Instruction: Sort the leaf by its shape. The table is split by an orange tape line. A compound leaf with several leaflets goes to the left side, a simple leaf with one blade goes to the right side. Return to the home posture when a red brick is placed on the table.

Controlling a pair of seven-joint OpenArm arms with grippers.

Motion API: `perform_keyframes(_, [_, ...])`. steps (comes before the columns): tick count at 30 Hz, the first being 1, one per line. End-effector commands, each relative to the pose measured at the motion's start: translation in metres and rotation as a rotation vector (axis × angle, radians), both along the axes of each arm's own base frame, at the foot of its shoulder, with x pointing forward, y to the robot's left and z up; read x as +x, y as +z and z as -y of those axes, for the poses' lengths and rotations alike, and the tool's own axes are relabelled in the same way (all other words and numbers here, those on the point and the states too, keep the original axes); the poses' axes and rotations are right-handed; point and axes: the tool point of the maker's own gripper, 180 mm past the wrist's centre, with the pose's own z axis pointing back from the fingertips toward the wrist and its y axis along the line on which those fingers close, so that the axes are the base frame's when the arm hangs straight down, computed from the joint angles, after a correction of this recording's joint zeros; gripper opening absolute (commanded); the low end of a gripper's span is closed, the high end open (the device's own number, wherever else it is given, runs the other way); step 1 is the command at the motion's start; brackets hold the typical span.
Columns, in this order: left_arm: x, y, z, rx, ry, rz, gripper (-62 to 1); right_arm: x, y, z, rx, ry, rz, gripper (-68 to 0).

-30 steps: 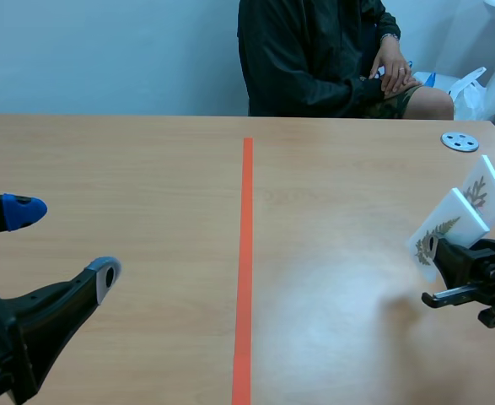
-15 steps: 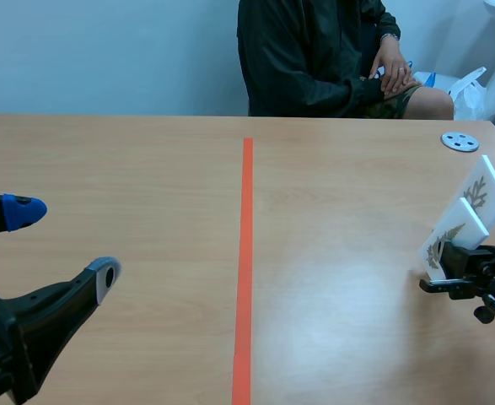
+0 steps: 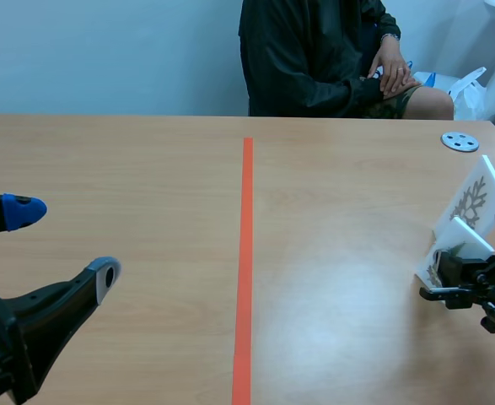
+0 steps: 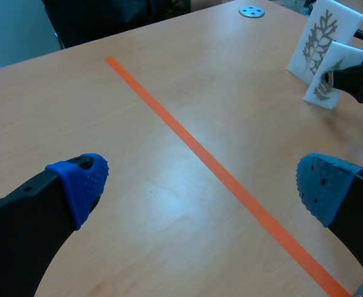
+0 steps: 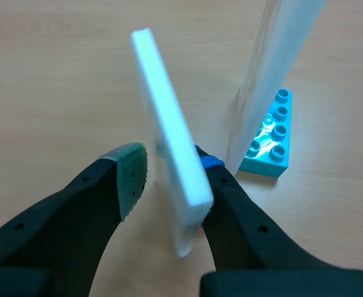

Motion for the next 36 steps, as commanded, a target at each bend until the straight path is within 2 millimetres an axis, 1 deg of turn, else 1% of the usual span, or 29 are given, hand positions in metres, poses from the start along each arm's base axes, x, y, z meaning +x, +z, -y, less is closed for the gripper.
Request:
perform_keyframes(1, [0.001,0.010,0.006,-0.032,-0.006,0.030,1.4,0.006,0.011,0.004,0.000,-0.005,0.039,-49.7])
perform_keyframes(9, [0.001,0.010,0.006,-0.032,-0.006,0.030,1.4,0.009,0.020,0.004,0.001,-0.003,0.081,-39.1])
perform_keyframes(11, [0.001,0.010,0.006,-0.032,-0.006,0.030,1.4,0.011,0.025,0.003,-0.002,0.001,0.096,-34.6])
perform_keyframes(14, [0.001,0.010,0.006,-0.032,-0.006,0.030,1.4,0.015,0.033,0.002,-0.008,0.006,0.119,-24.3])
perform_keyframes(17, [0.001,0.010,0.006,-0.032,-0.006,0.030,1.4,0.020,0.044,0.000,-0.016,0.016,0.149,-18.9])
perform_keyframes(22, [0.001,0.010,0.006,-0.032,-0.006,0.030,1.4,0.027,0.063,-0.005,-0.029,0.034,0.200,-14.7])
perform_keyframes(26, [0.001,0.010,0.006,-0.032,-0.006,0.030,1.4,0.031,0.079,-0.010,-0.045,0.055,0.233,-14.4])
perform_keyframes(29, [0.001,0.010,0.006,-0.032,-0.006,0.030,1.4,0.033,0.096,-0.017,-0.064,0.081,0.264,-14.4])
perform_keyframes(32, [0.001,0.010,0.006,-0.032,-0.006,0.030,1.4,0.032,0.118,-0.027,-0.088,0.112,0.307,-14.4])
perform_keyframes(36, [0.001,0.010,0.006,-0.032,-0.006,0.030,1.4,0.024,0.143,-0.042,-0.127,0.160,0.339,-14.3])
